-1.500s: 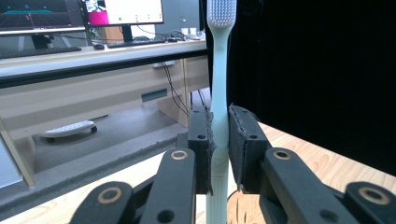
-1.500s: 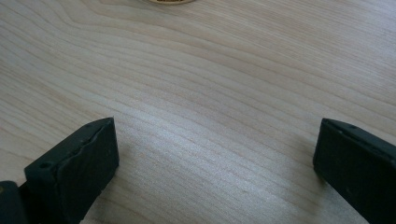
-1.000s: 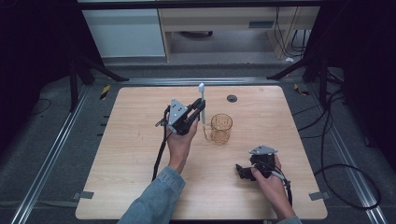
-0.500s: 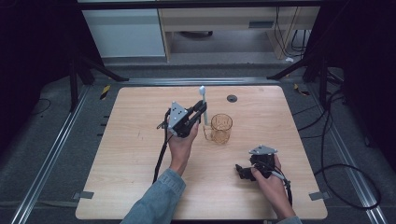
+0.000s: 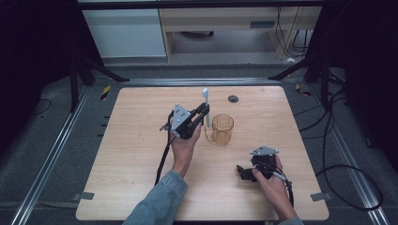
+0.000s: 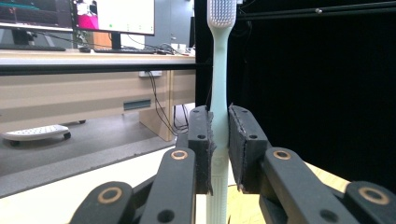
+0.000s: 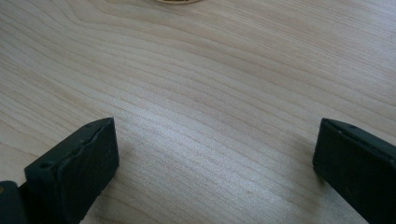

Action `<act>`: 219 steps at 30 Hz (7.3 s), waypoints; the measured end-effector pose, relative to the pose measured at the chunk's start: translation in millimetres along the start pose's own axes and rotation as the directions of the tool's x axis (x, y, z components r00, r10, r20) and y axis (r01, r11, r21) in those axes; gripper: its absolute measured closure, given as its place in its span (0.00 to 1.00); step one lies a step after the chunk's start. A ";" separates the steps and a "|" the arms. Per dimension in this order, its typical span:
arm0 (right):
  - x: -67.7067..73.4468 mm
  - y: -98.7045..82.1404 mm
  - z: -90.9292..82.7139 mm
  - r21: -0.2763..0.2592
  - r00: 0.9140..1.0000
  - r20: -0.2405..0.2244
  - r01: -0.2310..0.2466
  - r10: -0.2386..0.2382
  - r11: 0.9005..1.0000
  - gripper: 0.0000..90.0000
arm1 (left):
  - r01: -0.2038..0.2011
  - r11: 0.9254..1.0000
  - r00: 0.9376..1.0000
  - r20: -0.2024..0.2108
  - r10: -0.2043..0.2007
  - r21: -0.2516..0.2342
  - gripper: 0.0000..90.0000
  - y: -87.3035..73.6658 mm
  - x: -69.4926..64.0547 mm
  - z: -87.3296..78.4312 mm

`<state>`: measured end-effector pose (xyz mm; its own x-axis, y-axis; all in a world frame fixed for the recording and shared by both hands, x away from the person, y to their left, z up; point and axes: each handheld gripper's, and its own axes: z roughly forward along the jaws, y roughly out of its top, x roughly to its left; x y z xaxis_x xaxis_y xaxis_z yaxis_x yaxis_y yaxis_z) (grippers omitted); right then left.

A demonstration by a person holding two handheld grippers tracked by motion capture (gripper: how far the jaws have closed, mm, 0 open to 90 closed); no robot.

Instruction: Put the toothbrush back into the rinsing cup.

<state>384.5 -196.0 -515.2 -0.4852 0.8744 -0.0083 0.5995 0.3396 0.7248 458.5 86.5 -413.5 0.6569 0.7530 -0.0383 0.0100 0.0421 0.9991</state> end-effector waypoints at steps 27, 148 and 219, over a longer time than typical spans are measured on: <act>0.2 0.1 -0.2 0.001 1.000 -0.003 0.002 -0.002 1.000 0.01 | -0.014 0.999 1.000 -0.010 0.014 0.040 0.88 -21.9 -2.7 3.5; 0.1 0.1 0.0 0.001 1.000 -0.010 0.003 -0.003 1.000 0.00 | -0.082 0.966 0.997 0.013 0.081 0.246 0.41 -44.6 -5.0 -0.9; 0.1 0.2 0.1 0.000 1.000 -0.013 0.009 -0.009 1.000 0.00 | -0.043 0.676 0.983 -0.091 0.161 0.735 0.11 -39.4 89.5 -105.0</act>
<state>384.7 -195.8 -515.2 -0.4991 0.8665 -0.0055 0.5950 0.3473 0.7248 437.7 221.1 -458.4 0.5789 0.8063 0.1215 0.5329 -0.4869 0.6920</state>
